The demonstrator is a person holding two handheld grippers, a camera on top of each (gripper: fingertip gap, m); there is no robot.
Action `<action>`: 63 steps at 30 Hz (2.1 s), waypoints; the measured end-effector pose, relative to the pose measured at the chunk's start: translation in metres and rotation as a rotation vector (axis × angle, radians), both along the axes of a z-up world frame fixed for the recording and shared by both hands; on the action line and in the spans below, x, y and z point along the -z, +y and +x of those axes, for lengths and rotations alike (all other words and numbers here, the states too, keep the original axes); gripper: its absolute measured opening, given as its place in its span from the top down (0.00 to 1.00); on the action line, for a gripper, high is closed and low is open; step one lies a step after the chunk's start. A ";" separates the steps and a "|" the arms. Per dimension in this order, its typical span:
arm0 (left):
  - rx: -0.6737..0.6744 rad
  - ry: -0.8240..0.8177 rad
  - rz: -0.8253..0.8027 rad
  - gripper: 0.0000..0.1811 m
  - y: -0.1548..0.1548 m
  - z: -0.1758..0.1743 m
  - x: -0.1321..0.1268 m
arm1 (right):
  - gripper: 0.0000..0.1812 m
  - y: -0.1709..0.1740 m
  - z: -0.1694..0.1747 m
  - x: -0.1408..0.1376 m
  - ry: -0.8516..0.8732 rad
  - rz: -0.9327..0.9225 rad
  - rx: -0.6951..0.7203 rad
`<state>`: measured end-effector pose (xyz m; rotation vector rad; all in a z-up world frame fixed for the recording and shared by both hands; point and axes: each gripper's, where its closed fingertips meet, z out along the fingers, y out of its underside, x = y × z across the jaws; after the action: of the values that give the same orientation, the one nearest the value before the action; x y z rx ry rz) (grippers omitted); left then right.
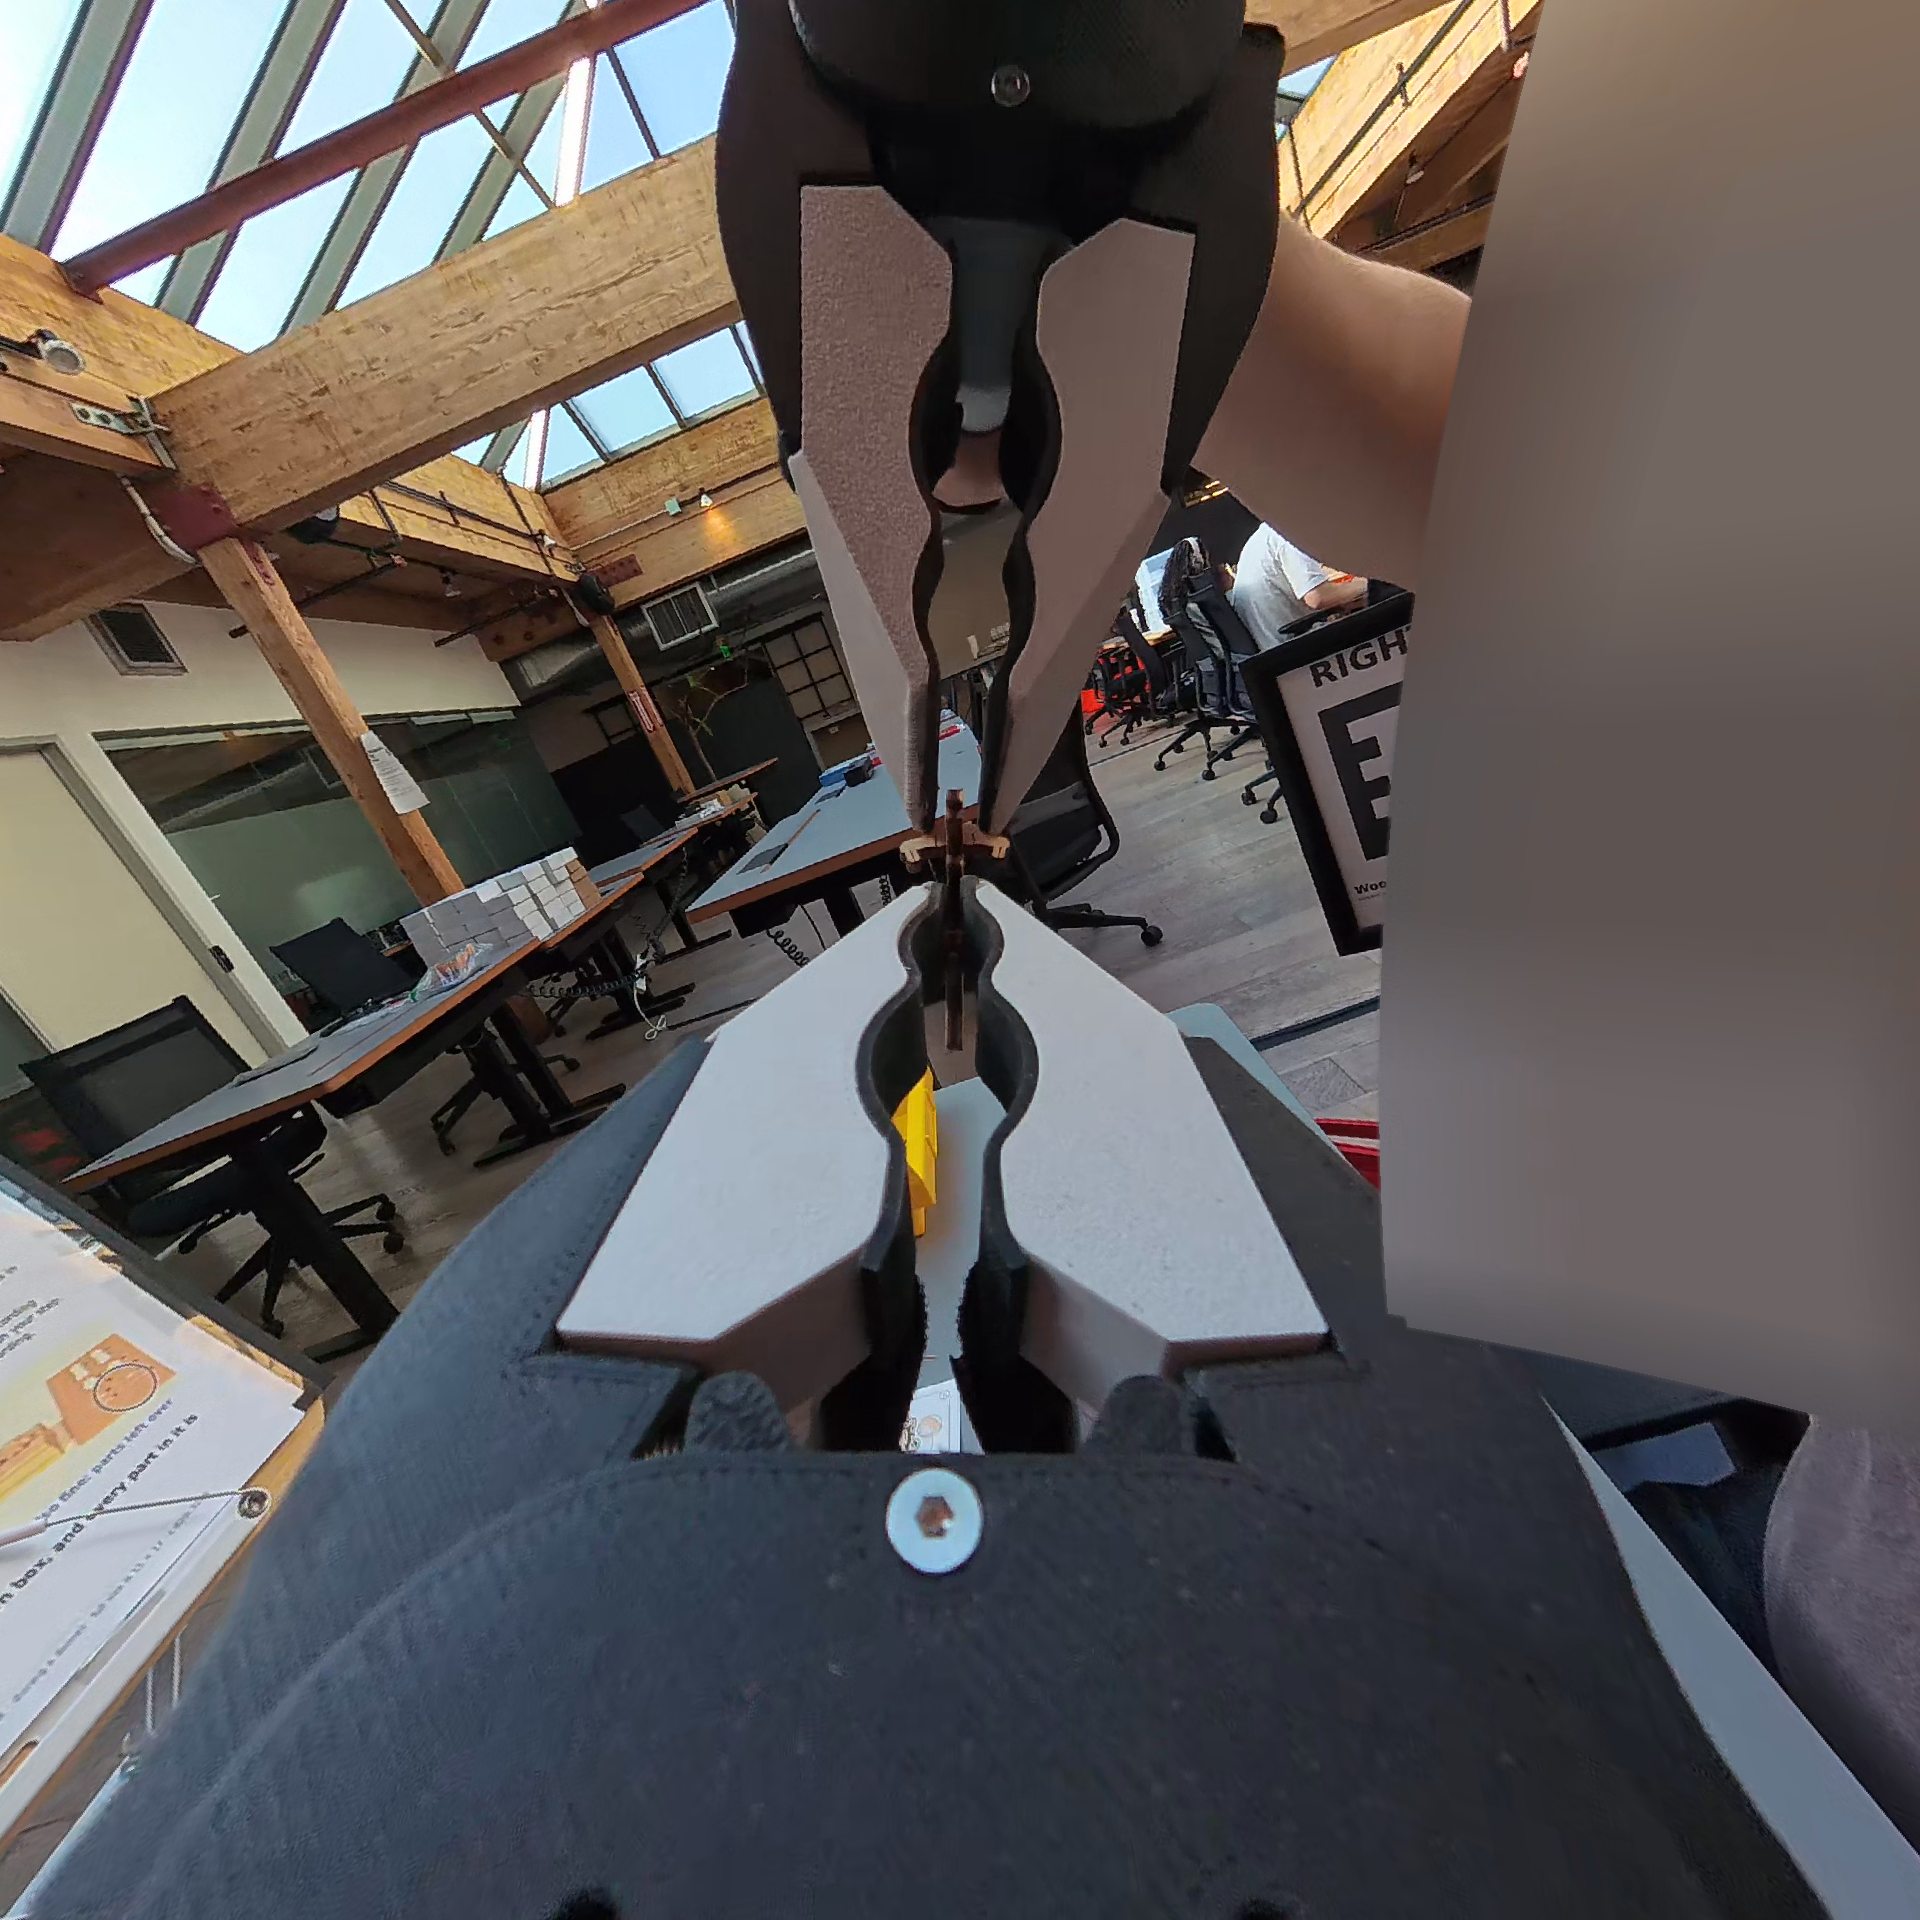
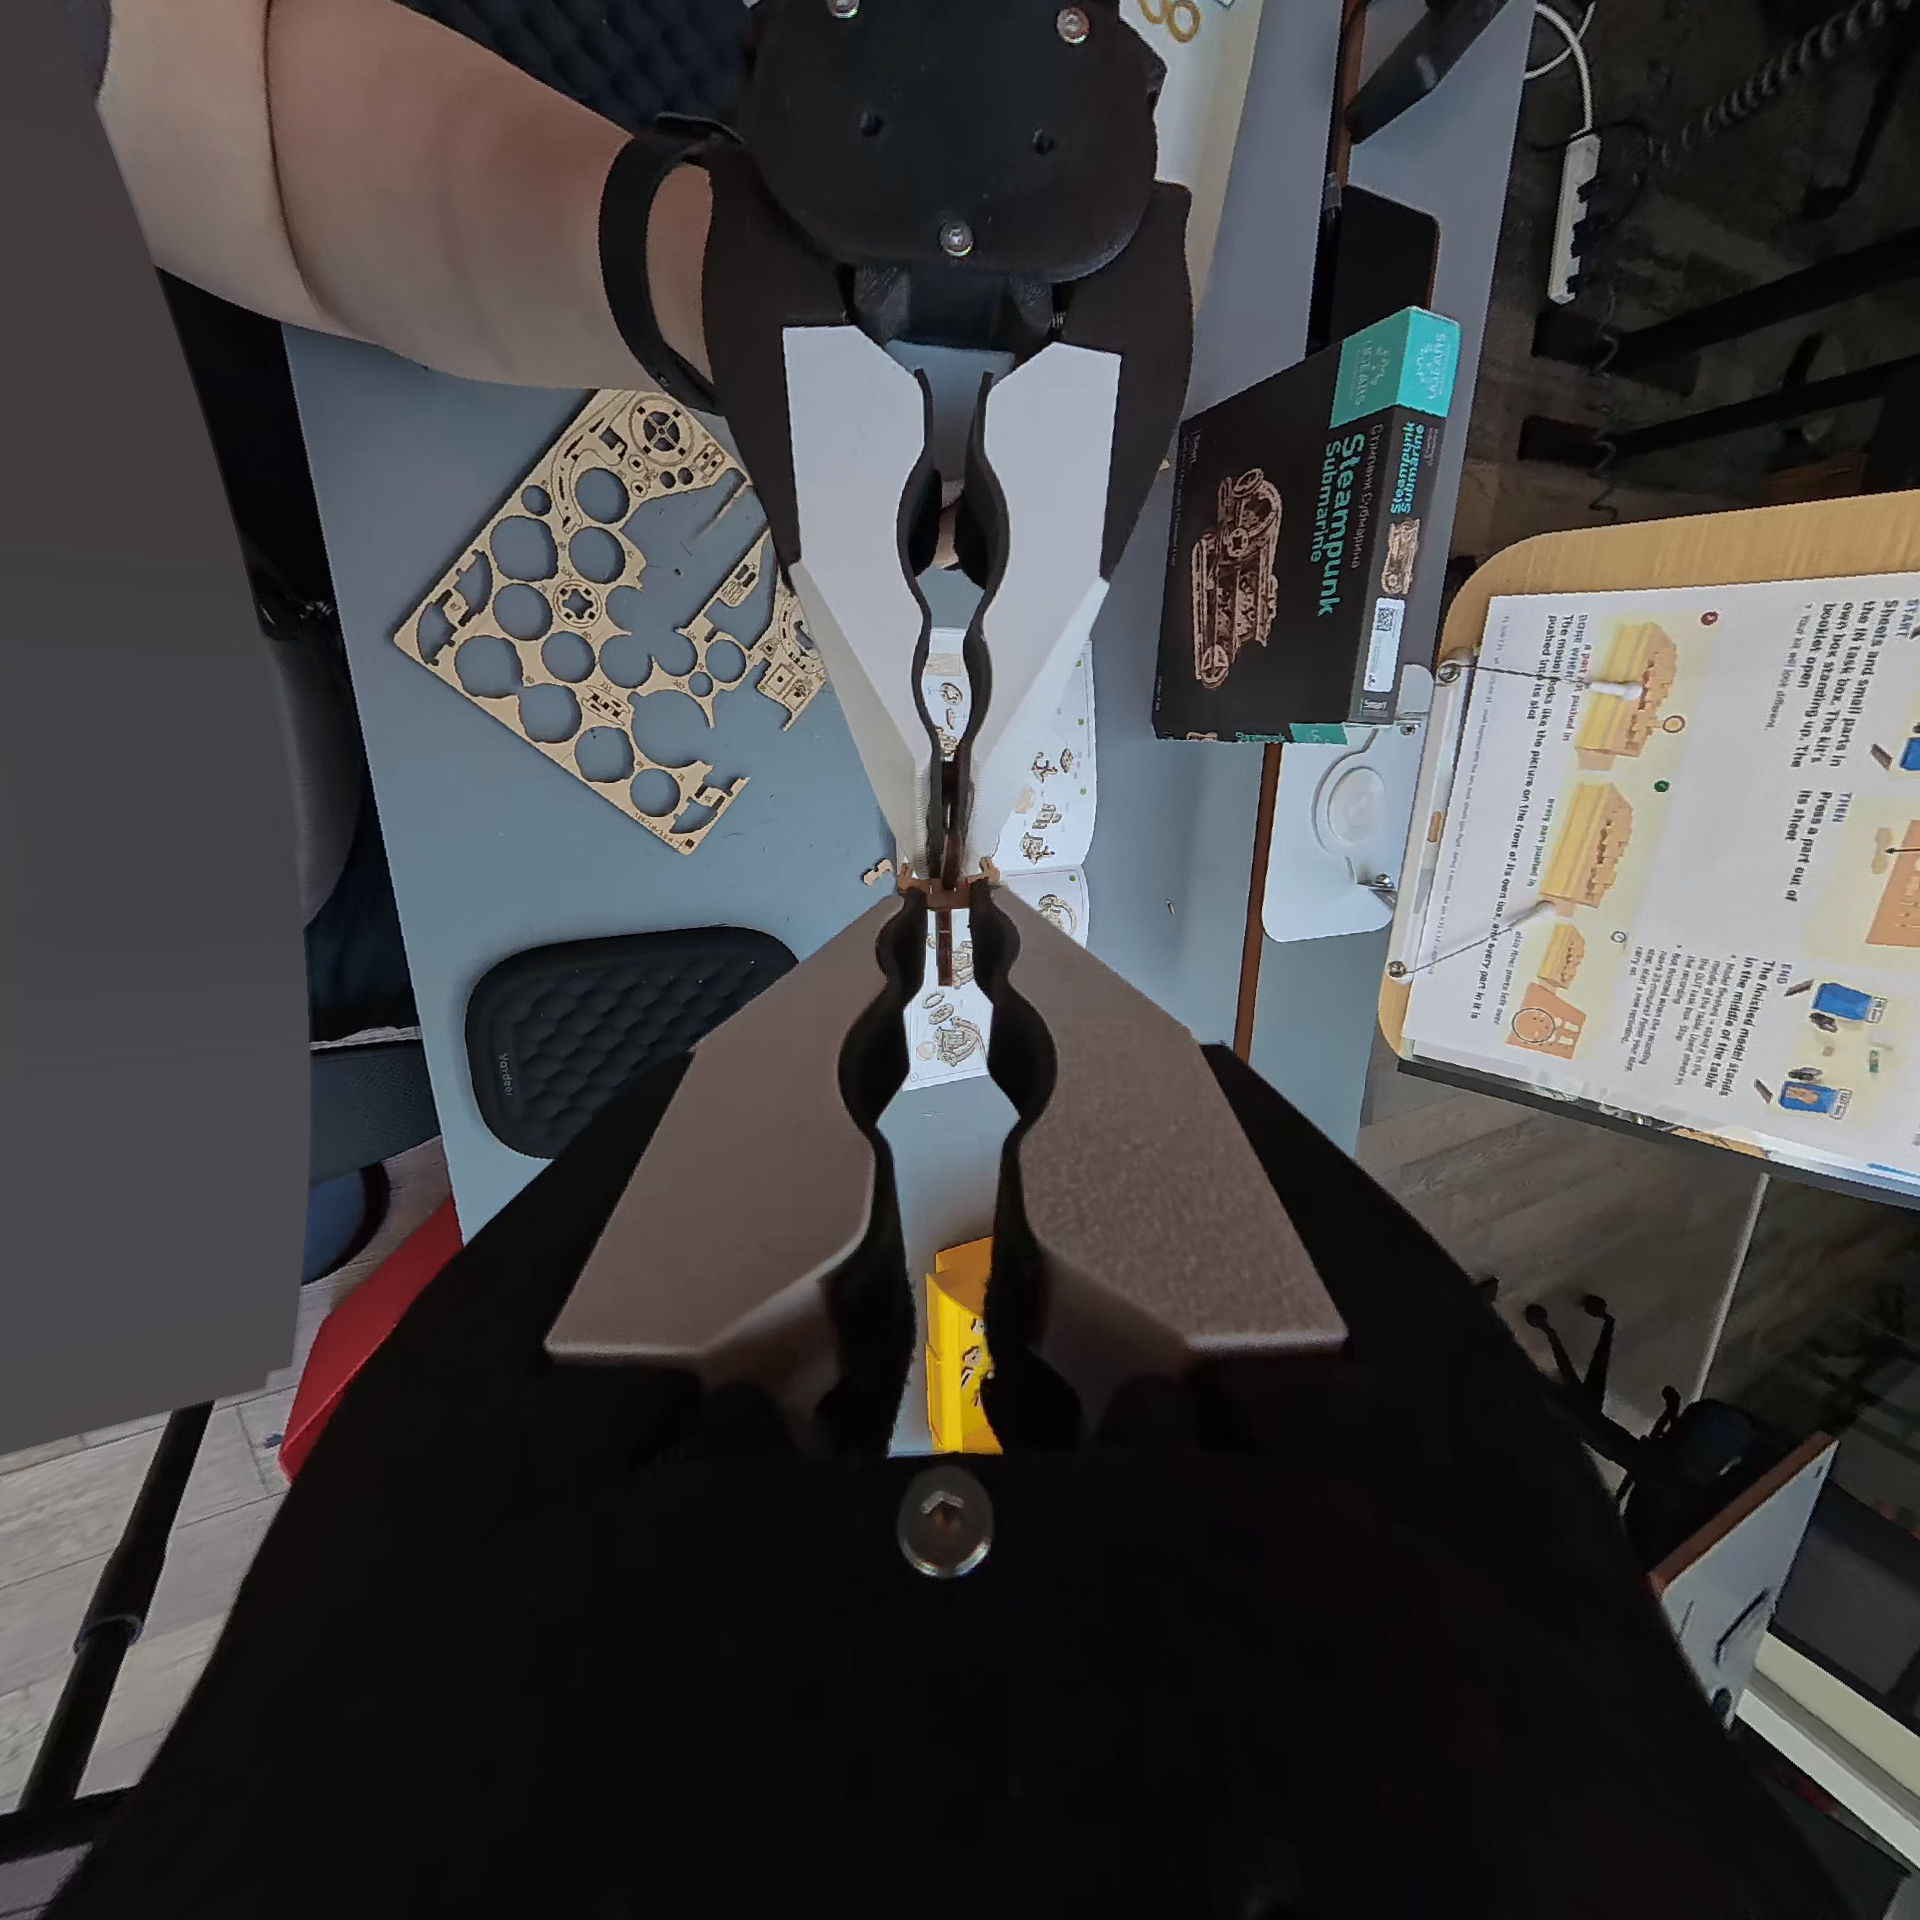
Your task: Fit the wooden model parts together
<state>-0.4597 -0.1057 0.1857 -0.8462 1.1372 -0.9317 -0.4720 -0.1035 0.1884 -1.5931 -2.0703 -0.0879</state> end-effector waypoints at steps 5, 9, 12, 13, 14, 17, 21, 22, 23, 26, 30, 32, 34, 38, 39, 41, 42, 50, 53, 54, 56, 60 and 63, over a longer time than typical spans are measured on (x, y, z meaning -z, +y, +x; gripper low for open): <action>0.001 -0.023 -0.022 1.00 0.002 -0.003 -0.003 | 0.97 0.003 -0.002 -0.002 0.037 0.060 0.010; -0.025 -0.015 -0.010 1.00 0.004 -0.003 -0.002 | 1.00 0.003 -0.002 0.001 0.036 0.082 0.004; 0.007 -0.025 -0.036 1.00 0.004 -0.006 -0.003 | 1.00 0.003 -0.005 0.000 0.053 0.070 0.014; -0.001 -0.023 -0.034 1.00 0.006 -0.006 -0.003 | 1.00 0.004 -0.005 0.000 0.055 0.073 0.017; -0.011 -0.018 -0.031 1.00 0.007 -0.006 -0.002 | 1.00 0.006 -0.005 0.001 0.052 0.075 0.020; -0.016 -0.042 -0.023 1.00 0.007 -0.006 -0.005 | 0.99 0.006 -0.005 -0.001 0.074 0.084 0.015; -0.001 -0.072 -0.026 1.00 0.005 -0.008 -0.008 | 0.99 0.003 -0.008 -0.008 0.125 0.081 0.002; -0.004 -0.071 -0.025 1.00 0.006 -0.007 -0.008 | 0.99 0.004 -0.007 -0.008 0.124 0.082 0.005; -0.005 -0.074 -0.024 1.00 0.006 -0.006 -0.008 | 0.99 0.004 -0.007 -0.008 0.124 0.079 0.006; 0.000 -0.083 -0.025 1.00 0.005 -0.006 -0.009 | 0.97 0.004 -0.006 -0.008 0.130 0.078 0.004; 0.001 -0.092 -0.023 1.00 0.004 -0.007 -0.010 | 0.95 0.006 -0.006 -0.009 0.141 0.082 0.006; 0.005 -0.094 -0.026 1.00 0.004 -0.008 -0.011 | 0.95 0.006 -0.006 -0.010 0.144 0.077 0.007; 0.004 -0.098 -0.024 1.00 0.004 -0.008 -0.011 | 0.94 0.007 -0.006 -0.010 0.148 0.075 0.010; 0.003 -0.101 -0.021 1.00 0.004 -0.009 -0.012 | 0.94 0.007 -0.007 -0.010 0.153 0.065 0.012; 0.004 -0.100 -0.022 1.00 0.004 -0.009 -0.012 | 0.94 0.007 -0.007 -0.011 0.157 0.060 0.016; 0.003 -0.097 -0.021 1.00 0.004 -0.008 -0.011 | 0.94 0.007 -0.007 -0.011 0.160 0.052 0.018; 0.003 -0.094 -0.022 1.00 0.004 -0.008 -0.011 | 0.94 0.007 -0.006 -0.010 0.157 0.053 0.017; 0.019 -0.097 -0.033 1.00 0.002 -0.007 -0.011 | 0.94 0.006 -0.005 -0.010 0.151 0.032 0.007; 0.045 -0.114 -0.050 1.00 0.001 -0.007 -0.012 | 0.94 0.004 -0.006 -0.011 0.154 0.008 0.005; 0.049 -0.118 -0.053 1.00 0.001 -0.007 -0.012 | 0.94 0.004 -0.006 -0.011 0.151 -0.002 0.007; 0.055 -0.127 -0.058 1.00 0.001 -0.007 -0.013 | 0.94 0.004 -0.006 -0.012 0.147 -0.018 0.011; 0.084 -0.168 -0.075 1.00 -0.001 -0.012 -0.019 | 0.94 0.002 -0.011 -0.017 0.156 -0.033 0.006; 0.101 -0.195 -0.083 1.00 -0.002 -0.016 -0.022 | 0.93 0.001 -0.015 -0.021 0.162 -0.019 -0.006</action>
<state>-0.4755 -0.1080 0.2080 -0.7522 0.9851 -1.1259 -0.4869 -0.1024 0.2097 -1.5518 -1.9565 0.0605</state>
